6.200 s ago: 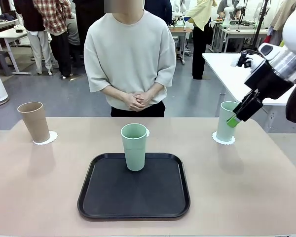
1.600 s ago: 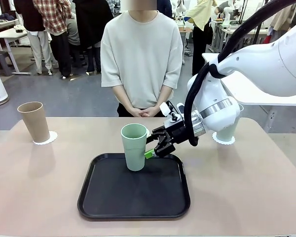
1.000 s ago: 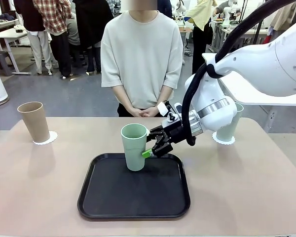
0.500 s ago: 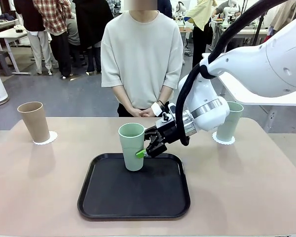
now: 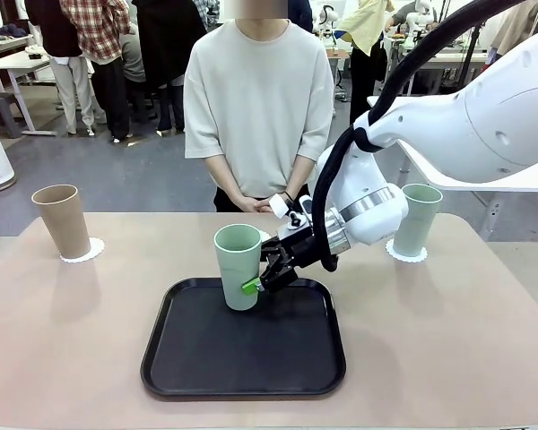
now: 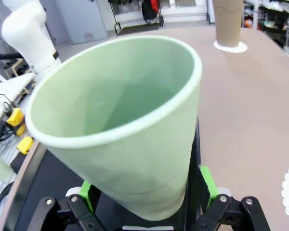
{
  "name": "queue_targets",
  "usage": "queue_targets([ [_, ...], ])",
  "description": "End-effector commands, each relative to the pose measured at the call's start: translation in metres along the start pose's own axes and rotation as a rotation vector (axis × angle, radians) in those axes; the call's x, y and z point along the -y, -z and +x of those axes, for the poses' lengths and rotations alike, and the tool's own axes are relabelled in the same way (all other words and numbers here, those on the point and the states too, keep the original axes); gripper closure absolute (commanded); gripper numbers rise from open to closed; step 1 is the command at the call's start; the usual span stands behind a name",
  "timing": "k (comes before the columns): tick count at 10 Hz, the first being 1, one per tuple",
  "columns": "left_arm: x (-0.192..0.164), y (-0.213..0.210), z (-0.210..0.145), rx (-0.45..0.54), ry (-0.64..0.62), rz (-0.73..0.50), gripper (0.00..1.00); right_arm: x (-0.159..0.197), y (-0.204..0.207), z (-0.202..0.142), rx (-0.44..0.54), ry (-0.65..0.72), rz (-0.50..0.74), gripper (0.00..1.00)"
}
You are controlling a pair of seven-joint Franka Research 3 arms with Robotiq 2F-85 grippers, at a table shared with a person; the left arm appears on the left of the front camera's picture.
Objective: Place coasters on the table and set cups on them.
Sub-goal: Take one Reusable plastic cup from the Flat Tray and place it on a coaster set by the human.
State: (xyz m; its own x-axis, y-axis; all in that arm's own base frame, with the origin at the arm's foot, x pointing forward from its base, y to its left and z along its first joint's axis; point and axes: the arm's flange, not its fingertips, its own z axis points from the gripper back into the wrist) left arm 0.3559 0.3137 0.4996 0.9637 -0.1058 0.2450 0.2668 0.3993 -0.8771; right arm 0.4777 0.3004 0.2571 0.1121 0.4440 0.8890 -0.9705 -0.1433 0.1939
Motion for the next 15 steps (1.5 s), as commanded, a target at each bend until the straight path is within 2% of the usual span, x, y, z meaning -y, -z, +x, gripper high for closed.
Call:
queue_targets([
  [1, 0.002, -0.002, -0.002, 0.002, 0.0, -0.005, 0.0, 0.008, 0.007, -0.005, 0.07, 0.006, -0.031, 0.0],
  [6, 0.002, -0.002, -0.002, 0.002, 0.0, -0.005, 0.0, -0.007, 0.006, -0.011, 0.141, -0.084, -0.087, 0.0],
  [11, 0.002, -0.002, -0.002, 0.002, 0.0, -0.005, 0.0, -0.009, 0.006, -0.015, 0.145, -0.068, -0.051, 0.0],
  [15, 0.002, -0.002, -0.002, 0.002, 0.0, -0.005, 0.0, -0.008, 0.01, -0.016, 0.197, -0.1, -0.044, 0.0],
])
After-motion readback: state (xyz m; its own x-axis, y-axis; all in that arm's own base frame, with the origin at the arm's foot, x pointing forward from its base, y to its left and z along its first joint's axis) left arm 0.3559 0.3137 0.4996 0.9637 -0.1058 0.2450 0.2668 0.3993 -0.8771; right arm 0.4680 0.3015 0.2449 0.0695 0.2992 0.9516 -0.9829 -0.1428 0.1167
